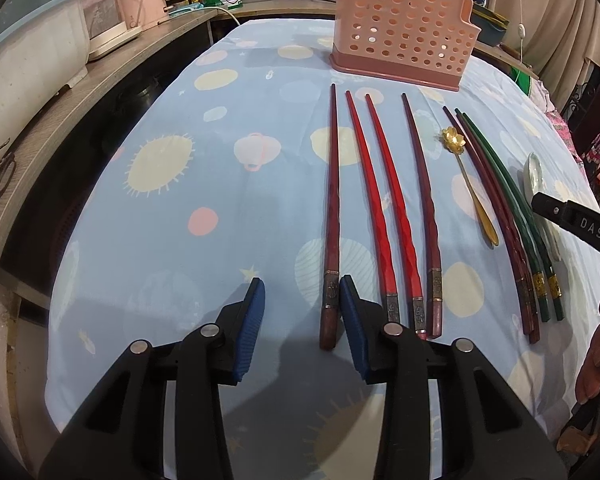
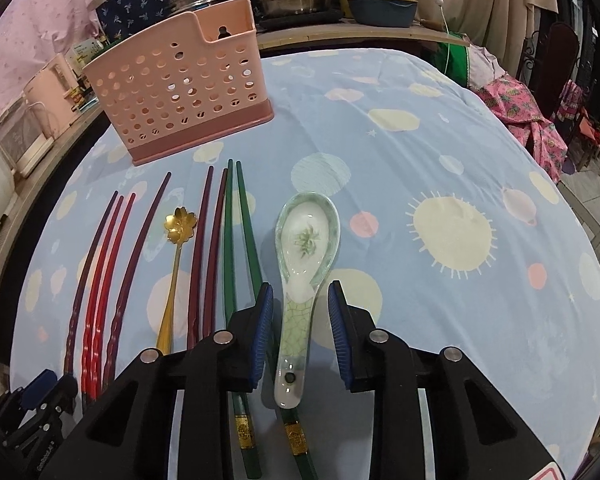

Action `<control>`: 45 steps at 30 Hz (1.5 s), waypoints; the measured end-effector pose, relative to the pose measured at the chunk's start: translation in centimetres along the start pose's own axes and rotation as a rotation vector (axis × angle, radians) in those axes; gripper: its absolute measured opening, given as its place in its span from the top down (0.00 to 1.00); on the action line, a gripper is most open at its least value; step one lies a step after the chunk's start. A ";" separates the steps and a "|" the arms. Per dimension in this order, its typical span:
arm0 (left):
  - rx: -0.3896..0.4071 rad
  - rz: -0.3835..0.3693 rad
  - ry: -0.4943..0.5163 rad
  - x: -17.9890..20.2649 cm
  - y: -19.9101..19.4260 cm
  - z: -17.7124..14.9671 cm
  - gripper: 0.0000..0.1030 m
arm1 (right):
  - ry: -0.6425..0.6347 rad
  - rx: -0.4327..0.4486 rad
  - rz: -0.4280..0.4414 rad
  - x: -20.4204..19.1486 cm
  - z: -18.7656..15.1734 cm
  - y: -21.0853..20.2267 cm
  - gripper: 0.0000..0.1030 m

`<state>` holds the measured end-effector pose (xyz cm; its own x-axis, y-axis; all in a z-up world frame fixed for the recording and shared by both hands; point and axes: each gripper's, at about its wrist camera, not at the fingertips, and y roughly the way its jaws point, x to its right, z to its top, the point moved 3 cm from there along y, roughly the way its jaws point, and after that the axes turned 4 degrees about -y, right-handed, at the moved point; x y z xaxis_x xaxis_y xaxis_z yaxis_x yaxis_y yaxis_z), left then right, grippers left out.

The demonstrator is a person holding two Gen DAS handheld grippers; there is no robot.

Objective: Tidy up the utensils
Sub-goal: 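Grasp a dark red chopstick with the left tool while the right tool grasps the white ceramic spoon, then lift the chopstick into the pink holder and open the left tool while the right tool drops the spoon in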

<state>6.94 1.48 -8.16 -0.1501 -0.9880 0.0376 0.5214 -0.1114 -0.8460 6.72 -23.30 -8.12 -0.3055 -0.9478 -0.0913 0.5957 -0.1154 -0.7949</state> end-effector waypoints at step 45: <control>0.082 -0.143 -0.065 -1.0 -5.2 1.3 0.93 | 0.009 0.076 0.076 3.4 -2.4 -7.5 0.93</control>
<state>5.47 2.93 -3.16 -0.1742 -0.9659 0.1914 0.5660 -0.2573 -0.7832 -0.55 -24.91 -3.90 -0.2634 -0.9521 -0.1555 0.6724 -0.0655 -0.7373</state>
